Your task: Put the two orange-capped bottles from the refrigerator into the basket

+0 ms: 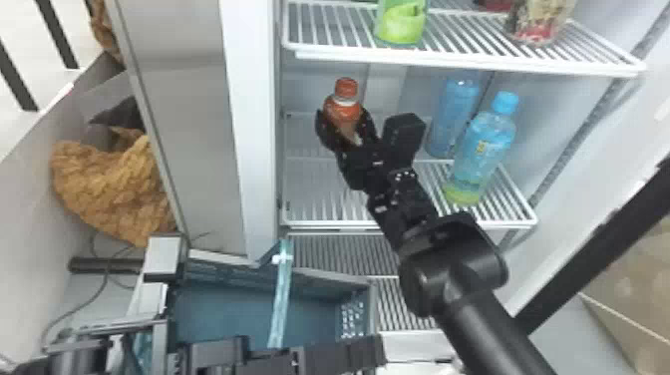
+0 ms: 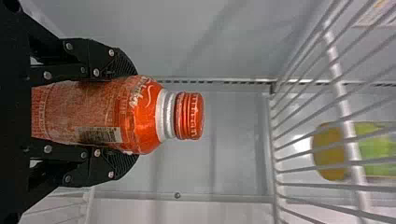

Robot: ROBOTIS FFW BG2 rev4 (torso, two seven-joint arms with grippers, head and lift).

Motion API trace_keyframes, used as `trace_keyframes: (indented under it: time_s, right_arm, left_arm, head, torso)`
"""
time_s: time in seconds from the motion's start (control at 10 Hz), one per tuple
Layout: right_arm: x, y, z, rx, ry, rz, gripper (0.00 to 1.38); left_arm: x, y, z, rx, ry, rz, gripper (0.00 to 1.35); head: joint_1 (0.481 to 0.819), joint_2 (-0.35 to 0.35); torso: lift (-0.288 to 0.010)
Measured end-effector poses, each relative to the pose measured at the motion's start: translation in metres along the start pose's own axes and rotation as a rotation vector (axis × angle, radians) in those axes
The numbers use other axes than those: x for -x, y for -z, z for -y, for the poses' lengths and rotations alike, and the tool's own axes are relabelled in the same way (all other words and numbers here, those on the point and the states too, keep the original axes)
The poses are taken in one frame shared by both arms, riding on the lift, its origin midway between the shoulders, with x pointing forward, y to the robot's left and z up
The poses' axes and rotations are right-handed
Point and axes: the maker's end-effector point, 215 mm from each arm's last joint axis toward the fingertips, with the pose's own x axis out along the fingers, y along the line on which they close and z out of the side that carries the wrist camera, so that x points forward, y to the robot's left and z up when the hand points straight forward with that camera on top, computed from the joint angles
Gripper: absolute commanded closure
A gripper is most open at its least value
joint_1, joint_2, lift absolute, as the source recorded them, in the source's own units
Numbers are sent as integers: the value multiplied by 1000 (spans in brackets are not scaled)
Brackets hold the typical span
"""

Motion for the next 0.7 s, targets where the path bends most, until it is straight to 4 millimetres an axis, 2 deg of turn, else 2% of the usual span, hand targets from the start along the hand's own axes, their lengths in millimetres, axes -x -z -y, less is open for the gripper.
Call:
trace_keyframes:
  time_s: [0.2, 0.5, 0.7]
  right_arm:
    - [27, -13, 4, -11, 6, 22, 927]
    - [80, -40, 19, -30, 7, 53, 927]
    - [115, -61, 8, -70, -30, 58, 927]
  left_arm:
    - [1, 0, 0, 2, 3, 3, 1139]
    - [1, 1, 1, 0, 3, 1, 1139]
    - [2, 1, 1, 0, 1, 3, 1139]
  head:
    - [695, -160]
    - [695, -207]
    - [695, -223]
  torso:
    - [-288]
    - [-288]
    - [-288]
